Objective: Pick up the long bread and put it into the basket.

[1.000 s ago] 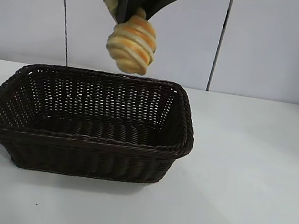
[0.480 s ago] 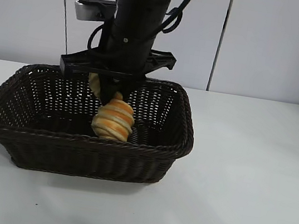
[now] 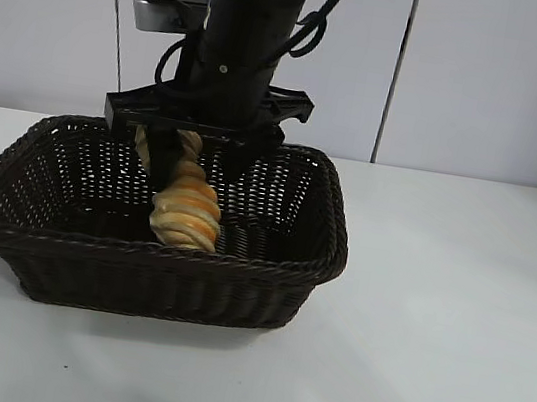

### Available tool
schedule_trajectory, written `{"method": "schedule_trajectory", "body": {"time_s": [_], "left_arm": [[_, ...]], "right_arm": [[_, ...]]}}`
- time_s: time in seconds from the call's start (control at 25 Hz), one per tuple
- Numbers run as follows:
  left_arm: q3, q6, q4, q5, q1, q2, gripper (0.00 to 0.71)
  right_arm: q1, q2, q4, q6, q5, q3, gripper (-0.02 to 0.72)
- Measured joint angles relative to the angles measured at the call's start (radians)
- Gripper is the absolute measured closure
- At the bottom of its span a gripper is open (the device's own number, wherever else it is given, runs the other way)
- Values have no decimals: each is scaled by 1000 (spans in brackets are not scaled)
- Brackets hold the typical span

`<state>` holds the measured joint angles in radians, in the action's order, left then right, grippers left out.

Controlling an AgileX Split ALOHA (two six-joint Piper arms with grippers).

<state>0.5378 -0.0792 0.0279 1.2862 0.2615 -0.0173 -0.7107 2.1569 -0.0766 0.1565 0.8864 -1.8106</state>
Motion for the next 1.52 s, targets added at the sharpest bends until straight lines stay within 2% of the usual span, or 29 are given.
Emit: {"method": "schedule_trajectory", "body": {"time_s": [0.32,0.56,0.76,0.88,1.04,1.08,1.16,1.36,1.52], "left_arm": [[0,0,0,0,0,0,105],[0,-1,0,0,0,0,105],[0,-1,0,0,0,0,105],[0,-1,0,0,0,0,105],[0,-1,0,0,0,0,105],[0,-3,0,0,0,0,105],[0,-10,0,0,0,0,105],[0,-12,0,0,0,0,105],[0,-13,0,0,0,0,105]], "right_arm": [[0,-42,-12,0,18,-14,168],[0,-181,-61,0,136,-152,168],[0,-254,-76,-4,254,-242,168],[0,-285,-118,-3,279,-257,168],[22,-296,-258,46,346,-263,168],[48,-296,-293,67,355,-263,168],[119,-304,-319,89,358,-261,168],[362,-390,-316,97,367,-258,168],[572,-482,-307,61,372,-258,168]]}}
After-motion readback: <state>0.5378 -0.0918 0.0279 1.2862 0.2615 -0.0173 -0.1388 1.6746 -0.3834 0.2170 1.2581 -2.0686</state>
